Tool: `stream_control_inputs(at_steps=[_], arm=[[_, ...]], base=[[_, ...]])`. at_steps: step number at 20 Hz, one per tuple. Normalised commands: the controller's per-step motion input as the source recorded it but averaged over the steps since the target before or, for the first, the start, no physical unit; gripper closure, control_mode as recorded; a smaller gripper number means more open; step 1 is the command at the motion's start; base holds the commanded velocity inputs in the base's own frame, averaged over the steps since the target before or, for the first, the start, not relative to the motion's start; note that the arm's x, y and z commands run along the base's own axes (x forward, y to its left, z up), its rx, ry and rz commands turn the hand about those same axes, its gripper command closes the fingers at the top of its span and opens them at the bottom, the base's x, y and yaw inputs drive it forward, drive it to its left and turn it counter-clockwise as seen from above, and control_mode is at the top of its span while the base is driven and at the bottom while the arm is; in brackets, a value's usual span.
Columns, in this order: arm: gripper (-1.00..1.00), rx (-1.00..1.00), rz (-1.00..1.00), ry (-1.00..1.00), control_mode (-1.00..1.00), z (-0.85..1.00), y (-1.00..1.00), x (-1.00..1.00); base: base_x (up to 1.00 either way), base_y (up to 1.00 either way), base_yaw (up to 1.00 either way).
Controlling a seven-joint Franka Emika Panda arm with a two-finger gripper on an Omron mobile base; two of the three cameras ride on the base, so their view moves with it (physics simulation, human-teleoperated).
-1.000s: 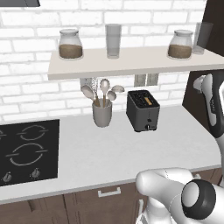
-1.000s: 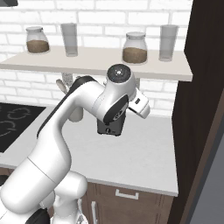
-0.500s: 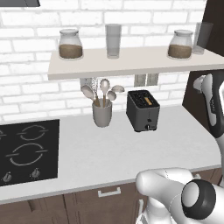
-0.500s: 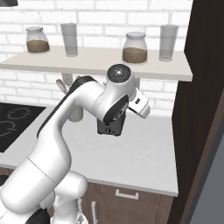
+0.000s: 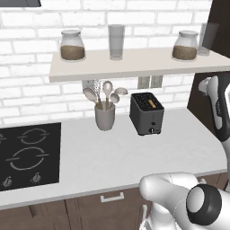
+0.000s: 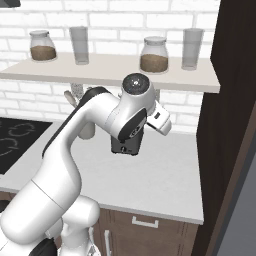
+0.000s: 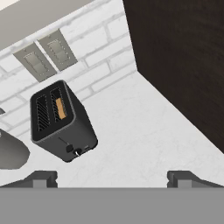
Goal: Start the toaster. Once the lever pops up, take the bread to the plate on the dining counter.
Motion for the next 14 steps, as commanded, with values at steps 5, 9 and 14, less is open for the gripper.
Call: stream_control_inputs(at_steps=[5,9,14], arm=[[-1.00,0.00,0.00,0.00,-1.00,0.00,0.00,0.00],[-1.00,0.00,0.00,0.00,-1.00,0.00,0.00,0.00],[-1.00,0.00,0.00,0.00,-1.00,0.00,0.00,0.00]], base=[[0.00,0.00,0.00],[0.00,0.00,0.00],[0.00,0.00,0.00]])
